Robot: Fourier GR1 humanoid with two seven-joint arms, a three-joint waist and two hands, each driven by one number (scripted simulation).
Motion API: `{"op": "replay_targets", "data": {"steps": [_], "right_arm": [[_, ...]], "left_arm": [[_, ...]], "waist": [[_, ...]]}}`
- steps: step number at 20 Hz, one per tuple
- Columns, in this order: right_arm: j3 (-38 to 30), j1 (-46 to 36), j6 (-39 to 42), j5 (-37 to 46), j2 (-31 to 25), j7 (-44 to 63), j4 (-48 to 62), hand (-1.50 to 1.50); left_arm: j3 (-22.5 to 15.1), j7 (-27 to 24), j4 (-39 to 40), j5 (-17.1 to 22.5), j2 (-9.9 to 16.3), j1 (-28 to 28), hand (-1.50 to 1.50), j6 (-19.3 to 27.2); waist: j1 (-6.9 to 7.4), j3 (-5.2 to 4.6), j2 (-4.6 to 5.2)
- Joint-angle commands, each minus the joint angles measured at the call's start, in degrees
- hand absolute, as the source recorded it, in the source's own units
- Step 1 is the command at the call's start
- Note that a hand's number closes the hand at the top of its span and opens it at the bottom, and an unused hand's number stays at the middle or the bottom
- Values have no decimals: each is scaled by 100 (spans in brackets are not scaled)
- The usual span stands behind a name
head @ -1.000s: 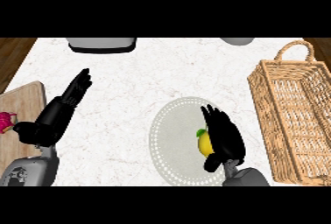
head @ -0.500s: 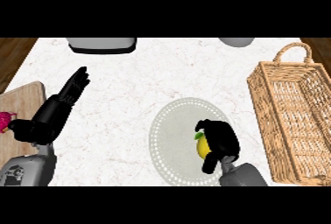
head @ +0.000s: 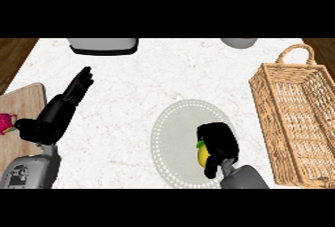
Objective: Pick the lemon from the placemat and place it in the basket
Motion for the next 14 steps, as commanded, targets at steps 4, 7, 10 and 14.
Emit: {"op": "replay_targets", "data": {"steps": [4, 7, 10, 14], "right_arm": [[1122, 2208, -509, 204, -1032, -823, -1785, 150], [1630, 3239, -943, 232, -1655, -1253, -2724, 150], [1699, 4240, -1794, 246, -2227, -1484, -3349, 150], [1748, 5134, -2005, -698, -2565, -1886, -4393, 150]], "left_arm": [[-49, -186, -204, -83, -67, 550, 0, 37], [177, 133, -208, 21, 79, 151, 0, 76], [-54, -161, -308, -150, -127, 559, 0, 150], [108, -136, -74, -48, 29, 332, 0, 36]], "waist": [[-172, 69, 37], [-303, 72, 16], [-206, 73, 49], [-220, 72, 69]]}}
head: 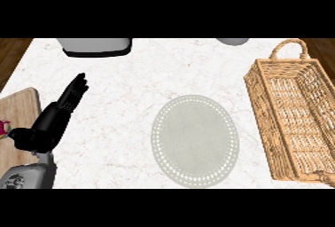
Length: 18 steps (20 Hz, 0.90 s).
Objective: Pick the lemon from the placemat and place it in the basket
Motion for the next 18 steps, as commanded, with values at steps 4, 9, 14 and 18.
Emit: {"op": "replay_targets", "data": {"steps": [4, 9, 14, 18], "right_arm": [[374, 1150, -753, -1393, -202, -777, -1765, 150], [415, 2107, -1361, -1855, -846, -1267, -3279, 150], [461, 2653, -1823, -1990, -1034, -1400, -3577, 150], [96, 2857, -2000, -2049, -1363, -1308, -3901, 150]], "left_arm": [[187, 119, -19, 221, 166, -210, 0, -165], [36, 231, -163, 53, 31, -15, 0, -18], [75, 196, -276, 121, 82, 44, 0, -92], [17, 88, -151, 15, 18, -32, 0, -18]], "waist": [[9, 12, 20], [-48, 12, -20], [-36, 5, -11], [-13, -1, 27]]}}
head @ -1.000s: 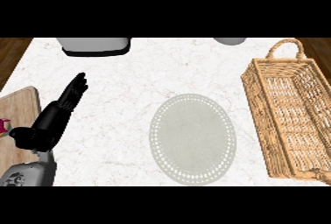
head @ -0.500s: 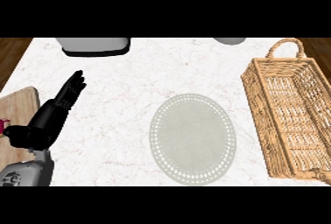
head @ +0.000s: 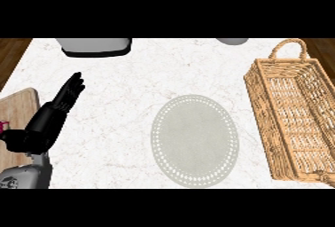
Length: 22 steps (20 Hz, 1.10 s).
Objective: Pick the lemon from the placemat and place it in the basket
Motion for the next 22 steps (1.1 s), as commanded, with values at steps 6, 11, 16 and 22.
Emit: {"op": "replay_targets", "data": {"steps": [6, 11, 16, 22], "right_arm": [[-595, 530, -359, -591, -431, 489, -1969, 150], [-774, -67, -296, -598, 1, 1206, -1920, 150], [-1327, -846, -349, -981, 295, 1794, -1762, 150], [-1982, -2166, -238, -1302, 799, 2705, -1369, 150]], "left_arm": [[-127, 69, -72, -64, -95, 35, 0, 26], [-83, 67, 34, 36, 10, -215, 0, -126], [-75, -13, 151, 20, -5, -380, 0, -110], [-143, -46, 207, -39, -21, -445, 0, -122]], "waist": [[136, -10, 43], [259, -21, 114], [316, -19, 147], [399, -15, 160]]}}
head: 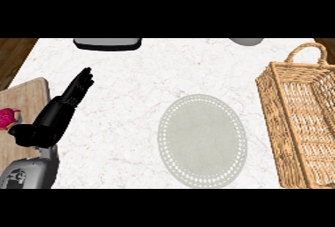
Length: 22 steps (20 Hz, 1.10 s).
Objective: Pick the lemon from the placemat and place it in the basket
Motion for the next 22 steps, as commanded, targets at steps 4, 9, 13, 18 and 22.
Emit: {"op": "replay_targets", "data": {"steps": [4, 9, 13, 18, 22], "right_arm": [[-1126, -1118, 758, -1459, 53, 1408, -921, 150], [-2031, -2223, 1377, -1964, -193, 2026, -296, 150], [-2961, -3141, 1756, -3090, -539, 1828, 813, 150], [-3793, -4138, 2162, -4097, -792, 1013, 2525, 150], [-4130, -4531, 2254, -4009, -862, -109, 3807, 150]], "left_arm": [[-164, -66, 44, -89, -132, 103, 0, 21], [-80, 54, 13, -93, -127, -95, 0, 124], [-29, -33, 98, -35, -92, 61, 0, 48], [-87, 304, -259, -36, -176, 71, 0, 132], [107, 226, 35, 24, -82, -180, 0, 96]], "waist": [[18, 13, -23], [10, 21, -42], [-16, 30, -61], [-67, 25, -87], [-114, 23, -84]]}}
